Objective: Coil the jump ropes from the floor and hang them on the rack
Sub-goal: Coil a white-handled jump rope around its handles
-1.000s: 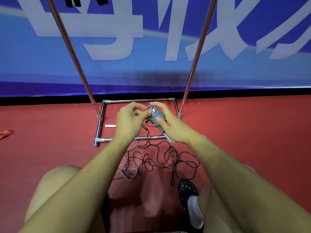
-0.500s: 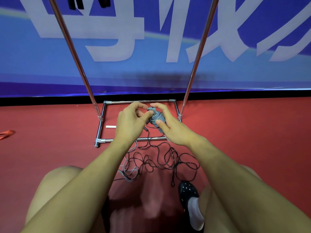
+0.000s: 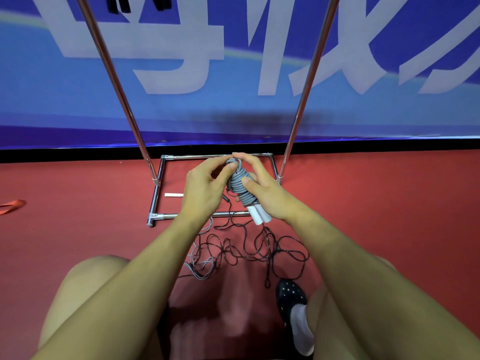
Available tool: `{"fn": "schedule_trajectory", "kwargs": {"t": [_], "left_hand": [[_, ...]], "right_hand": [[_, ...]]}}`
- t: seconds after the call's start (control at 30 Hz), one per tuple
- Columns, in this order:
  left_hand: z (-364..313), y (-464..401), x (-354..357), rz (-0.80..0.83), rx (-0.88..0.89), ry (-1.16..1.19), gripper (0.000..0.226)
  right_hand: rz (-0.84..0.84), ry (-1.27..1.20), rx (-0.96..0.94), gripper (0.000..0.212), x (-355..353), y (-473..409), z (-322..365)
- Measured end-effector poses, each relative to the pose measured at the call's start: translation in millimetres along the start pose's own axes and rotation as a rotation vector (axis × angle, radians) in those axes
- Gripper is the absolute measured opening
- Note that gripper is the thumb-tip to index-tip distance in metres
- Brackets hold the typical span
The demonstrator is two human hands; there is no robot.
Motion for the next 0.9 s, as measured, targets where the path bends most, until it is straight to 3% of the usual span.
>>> {"fn": "schedule_trajectory", "kwargs": {"t": [0.13, 0.27, 0.43, 0.63, 0.83, 0.9], "left_hand": [[-3, 7, 6, -0.101, -0.024, 0.101, 0.017], [2, -1, 5, -0.062, -0.025, 0.034, 0.012], [4, -9, -1, 0.079, -0.149, -0.039, 0.023], [17, -13, -7, 0.432, -0.318, -0.051, 0.022], [11, -8, -11, 0.476, -0.284, -0.086, 0.033], [10, -6, -9, 0.464, -0.273, -0.088, 0.032]], "right_hand": [[-0.003, 0.004, -0.018, 0.054, 1, -2, -1], [0.003, 0.035, 0.052, 0.055, -4, -1, -4], [0.061, 0.158, 0.153, 0.051, -12, 3, -11], [0.121, 0.255, 0.203, 0.049, -8, 3, -22], [0.156, 0.208, 0.216, 0.047, -5, 8, -16], [0.151, 0.196, 0.227, 0.034, -2, 10, -11]]}}
Point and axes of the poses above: each hand's wrist, its own y-axis away from the middle knuckle, its own x-axis out of the palm, z = x × y, the point moved 4 cm from there along -y, towards the middle knuckle, and after that the axes turned 3 degrees about z, right-handed, at the moved point
